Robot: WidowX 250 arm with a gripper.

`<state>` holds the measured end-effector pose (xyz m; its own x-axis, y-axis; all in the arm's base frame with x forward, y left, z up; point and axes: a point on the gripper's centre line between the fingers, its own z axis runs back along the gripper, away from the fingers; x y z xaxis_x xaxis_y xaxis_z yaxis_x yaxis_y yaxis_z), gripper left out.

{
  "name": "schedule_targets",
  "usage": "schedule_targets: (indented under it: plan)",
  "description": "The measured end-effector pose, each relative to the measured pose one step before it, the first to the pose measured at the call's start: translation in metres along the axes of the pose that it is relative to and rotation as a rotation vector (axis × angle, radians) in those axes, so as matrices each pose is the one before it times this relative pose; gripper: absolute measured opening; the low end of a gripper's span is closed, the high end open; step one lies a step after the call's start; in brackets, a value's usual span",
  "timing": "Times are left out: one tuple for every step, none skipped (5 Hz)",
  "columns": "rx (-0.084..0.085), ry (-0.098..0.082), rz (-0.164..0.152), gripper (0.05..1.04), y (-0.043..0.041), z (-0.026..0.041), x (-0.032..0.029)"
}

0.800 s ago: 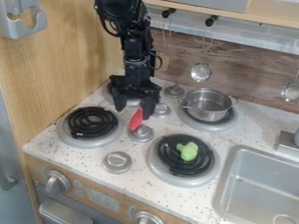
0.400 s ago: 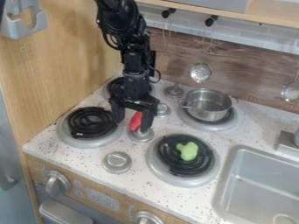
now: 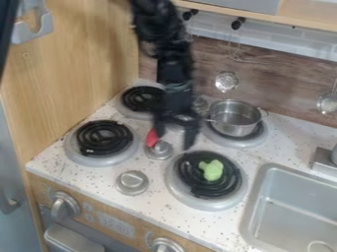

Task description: Bergerak ke bawah dan ambil panci perak. Lalu angkat dan pindahkan panci perak ke pembakar kanan atas. Kemudian lepaskan kapitannya.

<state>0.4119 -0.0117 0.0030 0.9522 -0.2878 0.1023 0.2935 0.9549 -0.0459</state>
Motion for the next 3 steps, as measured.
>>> schedule_targets:
  plan:
    - [-0.0125,-0.0853,-0.1387,0.998,-0.02351,0.012,0.02795]
    - [-0.0038,-0.0678,-0.0912,0.998,-0.01024,-0.00036,0.02413]
    - [-0.0005,-0.0434,-0.0604,0.998,-0.00477,-0.00743,0.02904]
